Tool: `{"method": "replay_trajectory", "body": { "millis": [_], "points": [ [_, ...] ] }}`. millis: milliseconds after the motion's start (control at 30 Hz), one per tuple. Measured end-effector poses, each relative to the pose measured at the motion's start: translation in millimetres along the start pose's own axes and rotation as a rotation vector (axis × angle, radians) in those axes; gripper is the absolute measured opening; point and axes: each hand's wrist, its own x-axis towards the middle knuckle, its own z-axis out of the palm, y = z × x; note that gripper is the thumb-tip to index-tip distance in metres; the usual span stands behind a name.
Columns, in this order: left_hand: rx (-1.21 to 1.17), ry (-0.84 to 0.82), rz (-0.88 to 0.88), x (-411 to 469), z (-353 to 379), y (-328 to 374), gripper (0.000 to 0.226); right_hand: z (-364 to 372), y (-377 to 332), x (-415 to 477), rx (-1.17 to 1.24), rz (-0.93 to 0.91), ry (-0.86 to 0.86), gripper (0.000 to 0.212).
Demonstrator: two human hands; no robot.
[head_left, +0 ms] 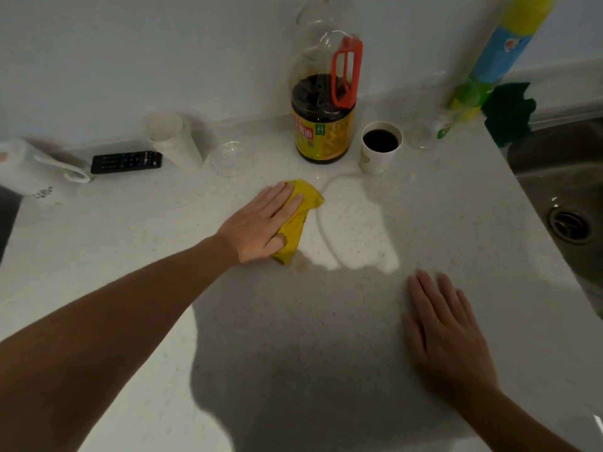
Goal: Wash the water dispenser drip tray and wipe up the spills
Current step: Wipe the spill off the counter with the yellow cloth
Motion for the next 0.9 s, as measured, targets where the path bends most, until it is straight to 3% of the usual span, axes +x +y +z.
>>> {"method": "replay_trajectory", "body": {
  "millis": [200,400,567,667,833,900],
  "points": [
    [-0.021,-0.025,0.123,-42,1,40,0.083,3,3,0,0.005,-0.021,0.004,0.066],
    [-0.185,-0.029,0.101,-112,7,107,0.09,2,0,1,0.027,-0.021,0.049,0.064],
    [-0.193,0.0,-0.039,-172,29,169,0.093,-3,-1,1,0.062,-0.01,0.019,0.064],
    [-0.159,0.01,-0.22,-186,39,206,0.092,-6,0,0,0.1,-0.046,0.019,0.059],
    [-0.166,0.004,-0.536,-173,47,275,0.082,-23,24,-8,0.401,-0.037,-0.018,0.048],
    [-0.175,0.016,-0.601,-158,45,292,0.082,-28,51,-13,0.271,-0.085,0.0,0.049]
  ]
}}
